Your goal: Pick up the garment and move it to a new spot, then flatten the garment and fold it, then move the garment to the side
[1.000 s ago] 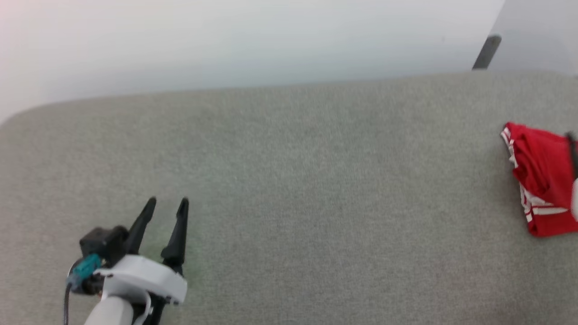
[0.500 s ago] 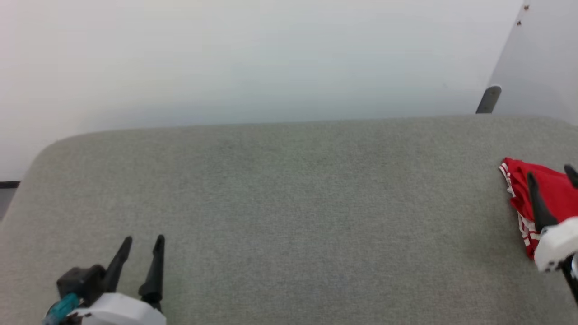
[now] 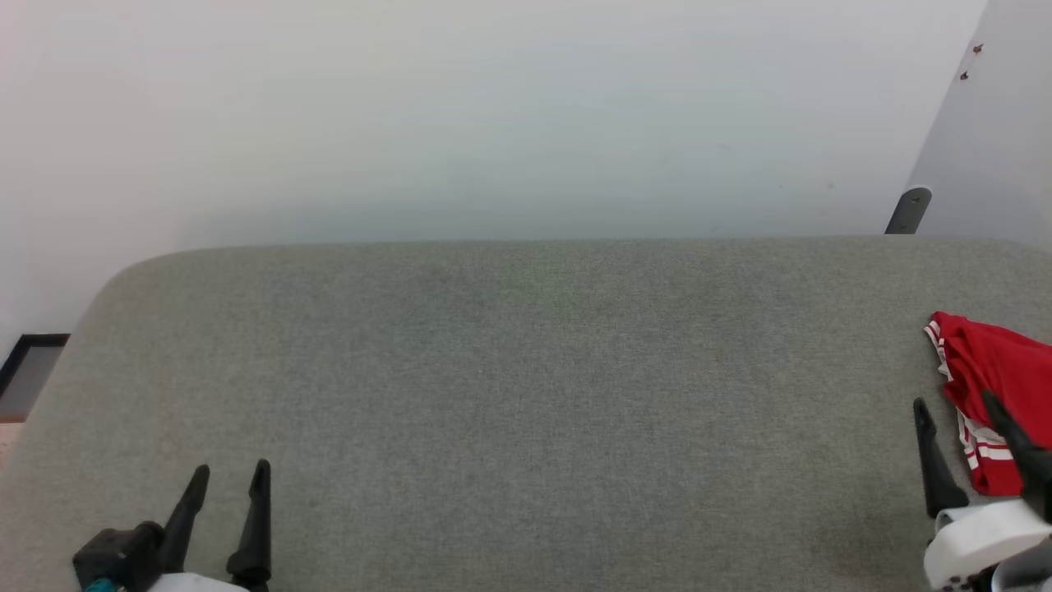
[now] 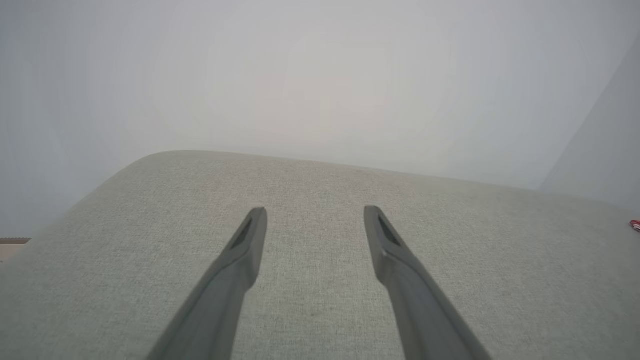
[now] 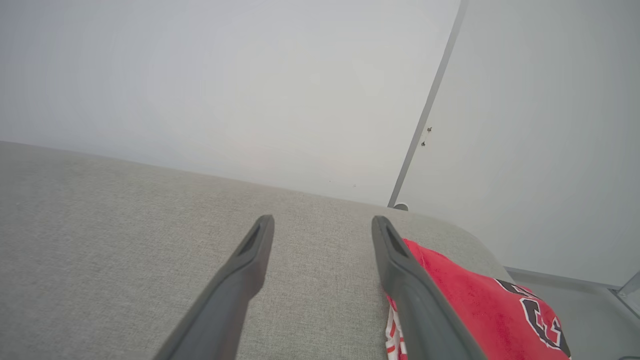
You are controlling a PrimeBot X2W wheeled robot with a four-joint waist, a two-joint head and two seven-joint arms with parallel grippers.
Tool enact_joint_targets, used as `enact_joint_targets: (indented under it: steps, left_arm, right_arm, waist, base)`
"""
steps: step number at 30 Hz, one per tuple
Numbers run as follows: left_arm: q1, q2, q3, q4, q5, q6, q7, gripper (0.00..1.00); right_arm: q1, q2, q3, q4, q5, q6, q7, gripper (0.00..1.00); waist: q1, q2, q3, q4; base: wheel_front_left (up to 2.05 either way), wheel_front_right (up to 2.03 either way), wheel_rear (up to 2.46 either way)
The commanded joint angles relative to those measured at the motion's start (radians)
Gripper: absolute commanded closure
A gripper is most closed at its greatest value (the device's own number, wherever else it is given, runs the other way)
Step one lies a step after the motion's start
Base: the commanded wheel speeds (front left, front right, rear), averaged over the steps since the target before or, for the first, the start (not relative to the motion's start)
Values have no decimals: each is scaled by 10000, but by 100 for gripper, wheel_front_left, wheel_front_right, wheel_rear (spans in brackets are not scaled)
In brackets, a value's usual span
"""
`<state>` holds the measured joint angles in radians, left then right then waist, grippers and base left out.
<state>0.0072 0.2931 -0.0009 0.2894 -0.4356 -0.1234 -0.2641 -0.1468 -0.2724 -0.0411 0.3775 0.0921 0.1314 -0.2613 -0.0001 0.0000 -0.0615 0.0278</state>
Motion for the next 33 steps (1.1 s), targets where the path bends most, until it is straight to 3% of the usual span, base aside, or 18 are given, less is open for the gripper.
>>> enact_joint_targets:
  steps: [1, 14, 33]
  left_arm:
    - [63, -22, 41, -65, 75, -39, 11, 0]
    - [413, -174, 440, -48, 157, -71, 11, 0]
    - [553, -94, 364, -223, -71, -77, 11, 0]
  right_arm:
    - [149, 71, -60, -93, -49, -15, -36, 0]
    - [1046, 655, -39, -768, -132, -15, -37, 0]
    - [1232, 716, 202, -841, 20, -15, -39, 0]
  waist:
    - [1, 0, -3, 9]
    - [1, 0, -55, -25]
    - [1, 0, -44, -22]
  base:
    - [0, 0, 0]
    - [0, 0, 0]
    - [0, 0, 0]
